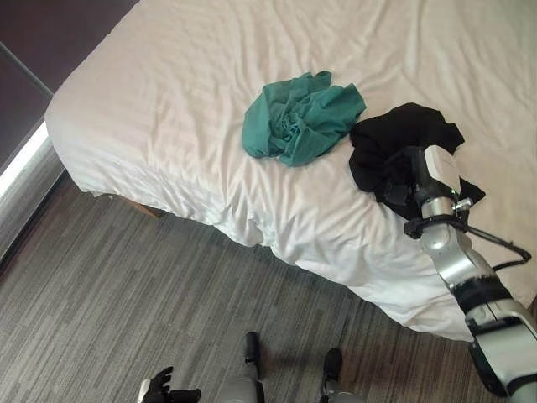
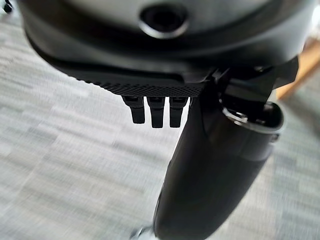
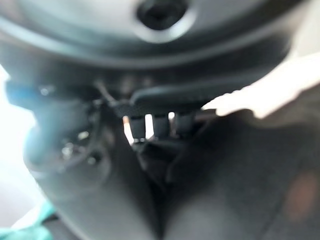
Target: Pick up bed clothes into laundry basket.
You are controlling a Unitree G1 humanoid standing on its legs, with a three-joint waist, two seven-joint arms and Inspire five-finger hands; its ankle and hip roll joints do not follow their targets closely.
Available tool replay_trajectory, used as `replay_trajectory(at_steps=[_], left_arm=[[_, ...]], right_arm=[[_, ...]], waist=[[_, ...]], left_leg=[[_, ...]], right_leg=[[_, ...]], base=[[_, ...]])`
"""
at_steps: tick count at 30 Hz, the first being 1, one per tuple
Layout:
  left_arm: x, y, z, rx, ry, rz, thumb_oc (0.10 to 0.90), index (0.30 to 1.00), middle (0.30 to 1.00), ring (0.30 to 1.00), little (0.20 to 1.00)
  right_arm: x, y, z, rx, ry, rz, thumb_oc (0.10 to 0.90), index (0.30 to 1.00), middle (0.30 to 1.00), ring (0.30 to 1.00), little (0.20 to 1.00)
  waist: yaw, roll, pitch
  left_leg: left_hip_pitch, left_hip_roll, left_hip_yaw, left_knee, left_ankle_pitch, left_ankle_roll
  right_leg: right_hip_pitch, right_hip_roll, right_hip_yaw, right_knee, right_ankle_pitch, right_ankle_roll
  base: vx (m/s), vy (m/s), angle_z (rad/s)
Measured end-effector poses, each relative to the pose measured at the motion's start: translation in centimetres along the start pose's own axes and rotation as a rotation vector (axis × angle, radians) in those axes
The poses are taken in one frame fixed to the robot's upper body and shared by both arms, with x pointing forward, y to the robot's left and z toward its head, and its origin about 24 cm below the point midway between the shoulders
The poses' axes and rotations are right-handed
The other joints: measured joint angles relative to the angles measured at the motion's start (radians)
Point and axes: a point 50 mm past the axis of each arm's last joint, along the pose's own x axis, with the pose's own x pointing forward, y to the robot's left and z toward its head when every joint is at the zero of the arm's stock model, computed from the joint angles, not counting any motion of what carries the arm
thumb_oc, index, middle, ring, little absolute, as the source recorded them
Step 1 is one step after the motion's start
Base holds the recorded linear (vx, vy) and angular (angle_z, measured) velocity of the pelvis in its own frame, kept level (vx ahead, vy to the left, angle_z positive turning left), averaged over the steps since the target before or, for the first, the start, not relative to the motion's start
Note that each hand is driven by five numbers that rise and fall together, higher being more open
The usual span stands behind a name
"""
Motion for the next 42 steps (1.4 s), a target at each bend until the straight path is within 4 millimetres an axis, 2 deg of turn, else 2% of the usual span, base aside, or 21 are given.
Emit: replay_trajectory(at_steps=[1,3,4,5,6,7,8,10,11,14,17,18,20,21,22,23,27,29,33,37,42], left_arm=[[0.4,1.0,1.4,-0.005,-0.050,0.031,0.800,0.900,0.900,0.900,0.900],[0.4,5.0,7.4,-0.023,-0.287,0.115,0.800,0.900,0.900,0.900,0.900],[-0.5,8.3,11.3,-0.030,-0.457,0.221,0.800,0.900,0.900,0.900,0.900],[-1.1,10.1,13.2,-0.018,-0.531,0.272,0.800,0.900,0.900,0.900,0.900],[-2.3,12.9,15.9,0.013,-0.648,0.366,0.800,0.900,0.900,0.900,0.900],[-3.7,15.5,19.0,0.010,-0.764,0.478,0.800,0.900,0.900,0.900,0.900],[-5.4,17.4,21.4,0.041,-0.860,0.555,0.800,0.900,0.900,0.900,0.900],[-7.1,18.4,25.0,0.040,-0.989,0.633,0.800,0.900,0.900,0.900,0.900],[-7.9,18.4,27.0,0.018,-1.054,0.653,0.800,0.900,0.900,0.900,0.900],[-9.6,17.2,30.7,0.062,-1.185,0.657,0.800,0.900,0.900,0.900,0.900],[-9.7,14.6,32.5,0.164,-1.233,0.608,0.800,0.900,0.900,0.900,0.900],[-9.6,12.9,33.8,0.228,-1.258,0.575,0.800,0.900,0.900,0.900,0.900],[-9.5,10.8,35.4,0.337,-1.282,0.550,0.800,0.900,0.900,0.900,0.900],[-9.1,10.0,36.3,0.409,-1.279,0.550,0.800,0.900,0.900,0.900,0.900],[-9.1,10.0,36.4,0.413,-1.279,0.550,0.800,0.900,0.900,0.900,0.900],[-8.3,9.4,37.2,0.532,-1.240,0.573,0.800,0.900,0.900,0.900,0.900],[-6.7,8.2,38.1,0.786,-1.168,0.610,0.800,0.900,0.900,0.900,0.900],[-5.8,7.9,37.9,0.882,-1.119,0.625,0.800,0.900,0.900,0.900,0.900],[-4.4,8.6,37.3,0.999,-1.014,0.666,0.800,0.900,0.900,0.900,0.900],[-2.9,10.4,36.2,1.105,-0.854,0.707,0.800,0.900,0.900,0.900,0.900],[-1.6,12.6,34.4,1.200,-0.662,0.748,0.800,0.900,0.900,0.900,0.900]], right_arm=[[-1.1,0.3,-1.4,-0.010,0.039,0.022,0.400,0.300,0.300,0.300,0.300],[-5.5,-0.2,-5.3,0.022,0.161,0.013,0.400,0.300,0.300,0.300,0.300],[-7.4,-0.4,-7.0,0.030,0.230,0.024,0.400,0.300,0.300,0.300,0.300],[-8.4,-0.5,-7.9,0.034,0.272,0.031,0.400,0.300,0.300,0.300,0.300],[-9.4,-0.8,-8.7,0.065,0.325,0.014,0.400,0.300,0.300,0.300,0.300],[-10.6,-0.9,-10.0,0.070,0.394,0.019,0.400,0.300,0.300,0.300,0.300],[-11.7,-0.9,-11.0,0.111,0.464,-0.009,0.400,0.300,0.300,0.300,0.300],[-14.4,-0.4,-13.9,0.118,0.634,0.016,0.400,0.300,0.300,0.300,0.300],[-16.2,-0.1,-15.6,0.106,0.753,0.047,0.400,0.300,0.300,0.300,0.300],[-20.8,1.2,-18.3,0.084,0.994,0.140,0.400,0.300,0.300,0.300,0.300],[-24.5,2.6,-19.1,0.095,1.145,0.212,0.400,0.300,0.300,0.300,0.300],[-26.2,3.1,-19.3,0.073,1.195,0.271,0.400,0.300,0.300,0.300,0.300],[-27.7,4.2,-19.2,0.066,1.246,0.356,0.400,0.300,0.300,0.300,0.300],[-28.8,4.8,-19.1,0.062,1.274,0.402,0.400,0.300,0.300,0.300,0.300],[-28.9,4.8,-19.1,0.063,1.276,0.404,0.400,0.300,0.300,0.300,0.300],[-29.8,6.0,-18.6,0.089,1.296,0.436,0.400,0.300,0.300,0.300,0.300],[-32.7,7.1,-18.0,0.087,1.367,0.510,0.400,0.300,0.300,0.300,0.300],[-33.8,7.2,-17.8,0.084,1.381,0.539,0.400,0.300,0.300,0.300,0.300],[-33.9,7.2,-17.7,0.086,1.367,0.541,0.400,0.300,0.300,0.300,0.300],[-32.3,8.5,-17.1,0.117,1.288,0.559,0.400,0.300,0.300,0.300,0.300],[-30.4,10.0,-16.1,0.160,1.201,0.582,0.400,0.300,0.300,0.300,0.300]], waist=[[-0.009,-0.005,0.003],[-0.010,-0.025,0.013],[-0.021,-0.041,0.019],[-0.032,-0.046,0.017],[-0.045,-0.060,0.010],[-0.073,-0.065,0.007],[-0.084,-0.071,0.000],[-0.102,-0.075,-0.026],[-0.109,-0.073,-0.042],[-0.141,-0.064,-0.054],[-0.198,-0.057,-0.060],[-0.208,-0.053,-0.063],[-0.224,-0.052,-0.063],[-0.246,-0.055,-0.065],[-0.247,-0.055,-0.065],[-0.304,-0.056,-0.066],[-0.370,-0.054,-0.067],[-0.388,-0.047,-0.067],[-0.413,-0.041,-0.067],[-0.410,-0.040,-0.068],[-0.407,-0.054,-0.055]], left_leg=[[0.009,-0.002,0.004,0.000,0.000,0.000],[0.031,-0.003,0.002,0.000,-0.006,0.002],[0.056,-0.004,0.006,0.000,-0.015,-0.001],[0.064,-0.005,0.006,0.000,-0.021,-0.002],[0.070,-0.006,0.006,-0.001,-0.024,0.000],[0.079,-0.008,0.011,-0.001,-0.034,-0.005],[0.082,-0.010,0.010,-0.002,-0.036,-0.002],[0.093,-0.016,0.027,-0.001,-0.041,0.002],[0.097,-0.019,0.036,-0.001,-0.043,0.003],[0.110,-0.022,0.068,-0.001,-0.044,0.005],[0.141,-0.022,0.103,-0.001,-0.049,0.007],[0.150,-0.020,0.124,-0.001,-0.055,0.008],[0.160,-0.014,0.152,-0.002,-0.066,0.005],[0.163,-0.013,0.176,-0.002,-0.069,0.002],[0.163,-0.013,0.177,-0.002,-0.069,0.002],[0.166,-0.014,0.204,-0.002,-0.071,0.002],[0.169,-0.013,0.243,-0.006,-0.076,0.001],[0.165,-0.013,0.260,-0.007,-0.083,0.002],[0.144,-0.015,0.287,-0.006,-0.085,0.003],[0.094,-0.020,0.299,-0.002,-0.082,0.007],[0.044,-0.025,0.304,-0.001,-0.080,0.010]], right_leg=[[0.006,-0.003,0.005,0.000,-0.003,0.001],[0.038,-0.003,-0.004,0.000,-0.014,0.006],[0.059,-0.004,0.001,-0.001,-0.017,0.011],[0.067,-0.006,0.001,-0.001,-0.020,0.015],[0.073,-0.008,0.002,0.000,-0.021,0.017],[0.078,-0.012,0.013,-0.007,-0.025,0.023],[0.081,-0.014,0.011,-0.003,-0.024,0.022],[0.080,-0.021,0.028,-0.001,-0.022,0.024],[0.079,-0.024,0.035,-0.004,-0.021,0.024],[0.073,-0.028,0.064,0.000,-0.013,0.024],[0.074,-0.029,0.114,0.000,-0.009,0.025],[0.069,-0.027,0.132,0.000,-0.006,0.028],[0.061,-0.022,0.157,0.000,0.001,0.029],[0.052,-0.021,0.177,0.000,0.006,0.029],[0.052,-0.021,0.177,0.000,0.007,0.029],[0.035,-0.021,0.207,0.000,0.017,0.033],[0.011,-0.018,0.241,0.000,0.027,0.029],[-0.007,-0.019,0.253,0.000,0.032,0.027],[-0.045,-0.017,0.275,0.000,0.045,0.030],[-0.101,-0.019,0.286,0.001,0.062,0.026],[-0.155,-0.023,0.286,0.001,0.070,0.028]], base=[[0.09,-0.018,0.02],[0.06,-0.011,0.11],[0.00,0.000,0.00],[0.05,0.001,-0.08],[0.05,0.006,-0.11],[0.06,0.012,-0.09],[0.04,0.017,-0.15],[0.05,0.030,-0.18],[0.04,0.046,-0.22],[0.04,0.055,-0.34],[0.07,0.081,-0.51],[0.05,0.066,-0.46],[0.05,0.065,-0.50],[0.04,0.051,-0.41],[0.03,0.045,-0.56],[0.02,0.039,-0.49],[0.02,0.056,-0.37],[-0.01,0.035,-0.28],[-0.04,0.026,-0.19],[-0.07,0.034,-0.12],[-0.07,0.014,-0.03]])
